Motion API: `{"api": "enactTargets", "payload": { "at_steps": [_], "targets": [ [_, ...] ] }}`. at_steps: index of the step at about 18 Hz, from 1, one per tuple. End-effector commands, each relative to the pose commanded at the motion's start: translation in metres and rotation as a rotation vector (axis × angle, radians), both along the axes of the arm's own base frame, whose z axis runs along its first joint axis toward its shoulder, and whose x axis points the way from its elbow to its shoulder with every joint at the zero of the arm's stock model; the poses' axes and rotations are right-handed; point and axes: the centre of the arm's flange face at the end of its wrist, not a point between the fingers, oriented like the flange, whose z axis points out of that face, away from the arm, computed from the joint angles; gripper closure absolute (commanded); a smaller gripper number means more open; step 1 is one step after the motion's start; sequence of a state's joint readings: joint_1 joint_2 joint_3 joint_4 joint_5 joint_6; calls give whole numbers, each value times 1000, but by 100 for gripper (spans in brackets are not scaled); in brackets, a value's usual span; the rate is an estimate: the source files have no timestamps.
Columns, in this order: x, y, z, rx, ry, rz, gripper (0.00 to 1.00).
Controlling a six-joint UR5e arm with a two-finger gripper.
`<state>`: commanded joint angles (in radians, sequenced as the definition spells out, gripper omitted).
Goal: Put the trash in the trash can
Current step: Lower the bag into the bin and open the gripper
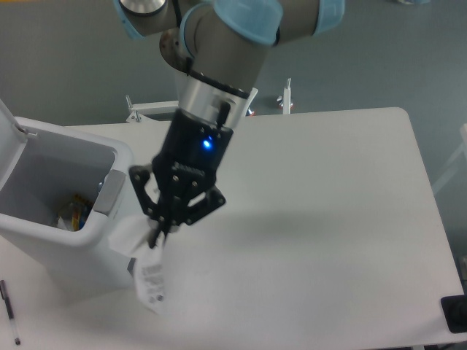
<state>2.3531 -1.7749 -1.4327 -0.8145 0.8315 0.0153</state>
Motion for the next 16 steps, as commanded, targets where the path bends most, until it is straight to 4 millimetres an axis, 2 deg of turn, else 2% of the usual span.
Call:
{"api": "enactTargets", "payload": {
  "at_steps": [3, 6, 8, 10, 14, 16],
  "targets": [
    [17, -10, 8, 24, -18, -28, 82],
    [40, -27, 5, 29, 0, -53, 82],
    [60, -29, -2, 26, 26, -102, 82],
    [67, -33, -4, 29, 48, -124, 81],
    [87, -26, -8, 26, 51, -165, 77],
    [92, -25, -14, 19, 47, -176, 71]
  ]
}}
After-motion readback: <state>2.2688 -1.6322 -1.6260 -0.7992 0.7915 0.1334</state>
